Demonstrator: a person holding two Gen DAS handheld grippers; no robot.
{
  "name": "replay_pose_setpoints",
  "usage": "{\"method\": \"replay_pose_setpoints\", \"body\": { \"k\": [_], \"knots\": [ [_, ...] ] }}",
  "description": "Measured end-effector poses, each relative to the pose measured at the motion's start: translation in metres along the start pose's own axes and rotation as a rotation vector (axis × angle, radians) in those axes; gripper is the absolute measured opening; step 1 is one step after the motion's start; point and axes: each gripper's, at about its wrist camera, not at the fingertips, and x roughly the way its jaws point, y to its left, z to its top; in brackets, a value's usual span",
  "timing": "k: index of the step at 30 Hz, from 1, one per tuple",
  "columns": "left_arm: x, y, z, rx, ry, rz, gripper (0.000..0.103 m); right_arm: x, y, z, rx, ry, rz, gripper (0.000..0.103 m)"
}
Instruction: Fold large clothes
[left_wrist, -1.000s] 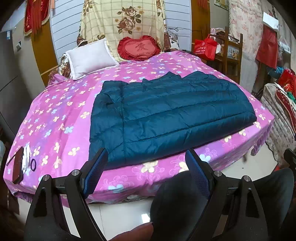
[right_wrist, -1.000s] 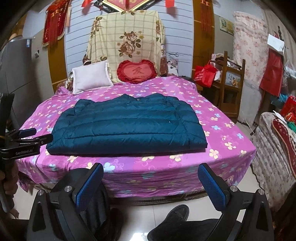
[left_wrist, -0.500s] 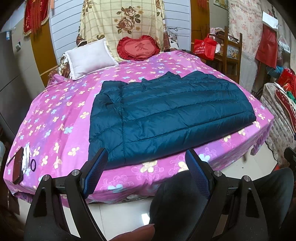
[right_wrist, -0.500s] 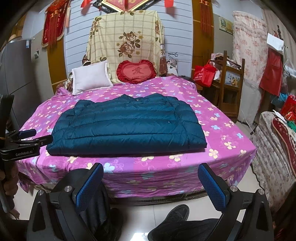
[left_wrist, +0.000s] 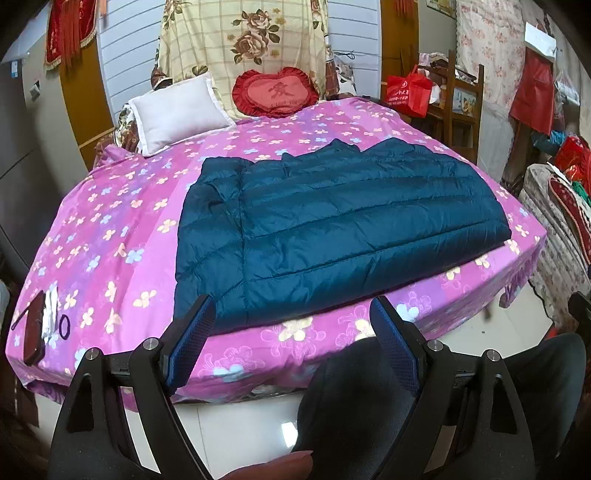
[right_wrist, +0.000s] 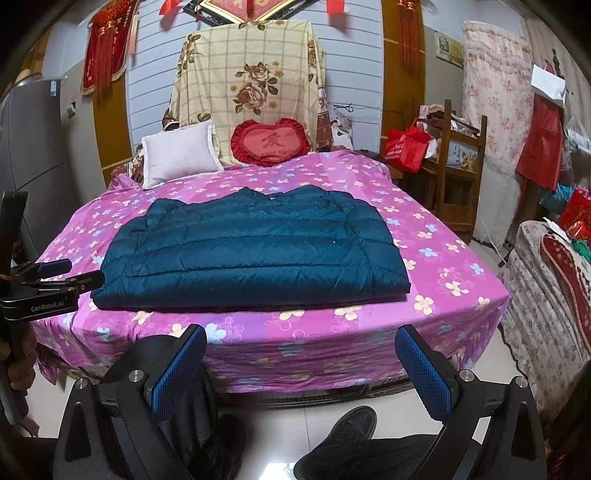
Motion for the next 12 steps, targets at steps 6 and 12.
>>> {"method": "replay_pose_setpoints", "body": {
  "k": [6,12],
  "knots": [
    [0.0025,0.0016,-0.0032,-0.004,0.008,-0.015,0.086,0.0003,0.0003,-0.001,0.002,0.002,0.002,0.101],
    [-0.0006,0.0059,-0.0038,-0.002,-0.018,-0.049,0.086,-0.0005,0.0012,-0.0028,0.001,0.003,0.004,0.101]
  ]
}}
